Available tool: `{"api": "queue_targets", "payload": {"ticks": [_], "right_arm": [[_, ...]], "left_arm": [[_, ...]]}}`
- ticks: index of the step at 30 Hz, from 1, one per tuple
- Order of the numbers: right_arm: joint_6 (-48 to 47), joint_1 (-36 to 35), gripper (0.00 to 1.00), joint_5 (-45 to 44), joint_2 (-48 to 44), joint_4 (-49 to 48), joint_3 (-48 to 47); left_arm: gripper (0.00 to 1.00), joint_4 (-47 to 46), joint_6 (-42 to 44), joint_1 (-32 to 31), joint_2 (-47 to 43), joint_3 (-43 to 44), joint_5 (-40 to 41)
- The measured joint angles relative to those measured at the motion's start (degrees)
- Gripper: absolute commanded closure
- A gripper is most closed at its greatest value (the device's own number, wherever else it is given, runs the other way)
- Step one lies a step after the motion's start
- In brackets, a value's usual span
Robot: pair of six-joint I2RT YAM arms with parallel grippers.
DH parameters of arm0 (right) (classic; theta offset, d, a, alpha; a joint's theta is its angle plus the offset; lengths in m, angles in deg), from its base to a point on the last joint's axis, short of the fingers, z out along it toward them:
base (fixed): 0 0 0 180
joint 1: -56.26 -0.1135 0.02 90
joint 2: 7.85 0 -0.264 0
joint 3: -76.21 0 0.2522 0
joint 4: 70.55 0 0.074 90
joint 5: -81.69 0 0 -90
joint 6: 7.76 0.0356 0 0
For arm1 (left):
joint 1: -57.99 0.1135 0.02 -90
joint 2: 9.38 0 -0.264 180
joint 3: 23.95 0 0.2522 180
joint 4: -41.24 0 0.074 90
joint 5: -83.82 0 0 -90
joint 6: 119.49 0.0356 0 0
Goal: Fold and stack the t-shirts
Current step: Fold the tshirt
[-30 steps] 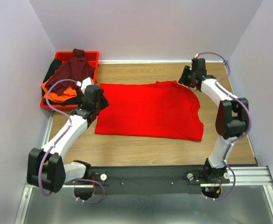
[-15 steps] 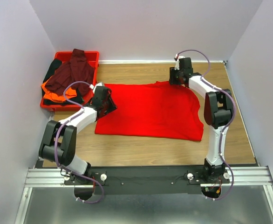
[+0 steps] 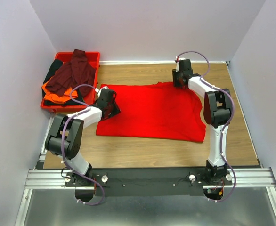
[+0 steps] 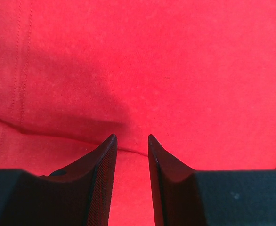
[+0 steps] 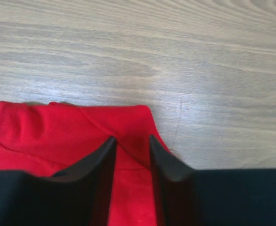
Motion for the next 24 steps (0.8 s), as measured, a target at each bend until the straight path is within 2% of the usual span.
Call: {"api": "queue_targets", "payload": {"ticks": [1,7,11,24], "right_arm": [[0.0,0.0,0.72,-0.5,0.0,0.0,-0.2],[0.4,0.0,0.96,-1.8,0.0,0.0,-0.4],[1.1,0.0,1.0,-2.3,0.0,0.0,-0.4],[8.4,0.6,1.0,-8.5,-1.3,0.0,1.2]], "left_arm": [[0.6,0.0,-0.2,-0.1,0.5,0.0,0.0],[0.61,0.0,-0.6,-0.2,1.9,0.0,0.0],[0.61,0.0,-0.8,-0.2,1.9,0.0,0.1],[0.61,0.0,-1.3,-0.3,1.9,0.0,0.4]]}}
